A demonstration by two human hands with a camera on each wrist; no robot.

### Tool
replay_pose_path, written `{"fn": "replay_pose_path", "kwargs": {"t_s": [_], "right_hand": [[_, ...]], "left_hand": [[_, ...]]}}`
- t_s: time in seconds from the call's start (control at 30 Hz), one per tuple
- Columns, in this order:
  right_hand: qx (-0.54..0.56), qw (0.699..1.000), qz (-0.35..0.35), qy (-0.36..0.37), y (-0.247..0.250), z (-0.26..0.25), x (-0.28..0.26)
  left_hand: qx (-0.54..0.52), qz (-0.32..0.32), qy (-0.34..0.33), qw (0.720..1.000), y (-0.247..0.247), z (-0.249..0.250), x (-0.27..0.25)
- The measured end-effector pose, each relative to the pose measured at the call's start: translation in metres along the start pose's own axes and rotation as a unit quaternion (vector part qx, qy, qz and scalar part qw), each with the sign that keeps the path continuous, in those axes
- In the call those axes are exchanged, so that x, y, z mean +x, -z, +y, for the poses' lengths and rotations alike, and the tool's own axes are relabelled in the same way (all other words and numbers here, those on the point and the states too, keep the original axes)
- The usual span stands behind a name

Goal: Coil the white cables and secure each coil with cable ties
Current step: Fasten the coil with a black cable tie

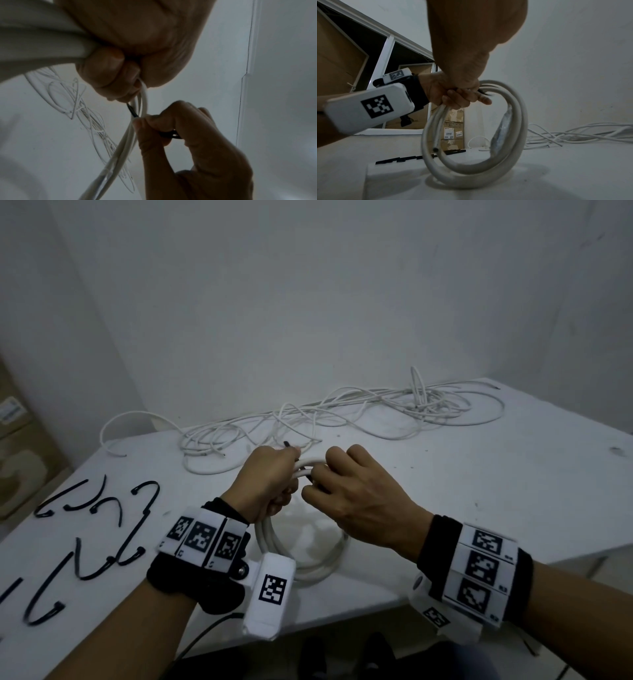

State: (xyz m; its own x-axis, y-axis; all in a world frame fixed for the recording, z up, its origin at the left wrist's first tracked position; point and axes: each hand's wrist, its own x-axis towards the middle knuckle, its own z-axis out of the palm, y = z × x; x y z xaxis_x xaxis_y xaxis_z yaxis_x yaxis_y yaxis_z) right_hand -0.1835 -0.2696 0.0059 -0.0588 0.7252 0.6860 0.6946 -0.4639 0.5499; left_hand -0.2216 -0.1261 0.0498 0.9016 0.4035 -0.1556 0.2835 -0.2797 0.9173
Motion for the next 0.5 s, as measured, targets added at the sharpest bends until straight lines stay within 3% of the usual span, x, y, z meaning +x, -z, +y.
{"fn": "replay_pose_path", "kwargs": {"t_s": [0.2, 0.27, 0.3, 0.37, 0.43, 0.5], "right_hand": [[0.144, 0.985, -0.011, -0.095, 0.002, -0.002, -0.005], [0.228, 0.96, -0.043, -0.156, 0.006, -0.001, -0.004], [0.293, 0.929, -0.059, -0.219, 0.009, -0.001, -0.003], [0.428, 0.829, -0.071, -0.353, 0.014, 0.001, -0.001], [0.578, 0.682, -0.053, -0.444, 0.02, 0.003, 0.002], [0.685, 0.53, 0.009, -0.5, 0.024, 0.002, 0.006]], "left_hand": [[-0.025, -0.019, -0.106, 0.994, 0.0, -0.007, -0.002], [-0.022, -0.013, -0.122, 0.992, 0.001, -0.009, -0.002], [-0.019, -0.007, -0.132, 0.991, 0.001, -0.01, -0.002], [-0.016, 0.012, -0.155, 0.988, 0.001, -0.012, -0.003], [-0.014, 0.034, -0.178, 0.983, 0.0, -0.015, -0.003], [-0.009, 0.049, -0.199, 0.979, -0.001, -0.016, -0.002]]}}
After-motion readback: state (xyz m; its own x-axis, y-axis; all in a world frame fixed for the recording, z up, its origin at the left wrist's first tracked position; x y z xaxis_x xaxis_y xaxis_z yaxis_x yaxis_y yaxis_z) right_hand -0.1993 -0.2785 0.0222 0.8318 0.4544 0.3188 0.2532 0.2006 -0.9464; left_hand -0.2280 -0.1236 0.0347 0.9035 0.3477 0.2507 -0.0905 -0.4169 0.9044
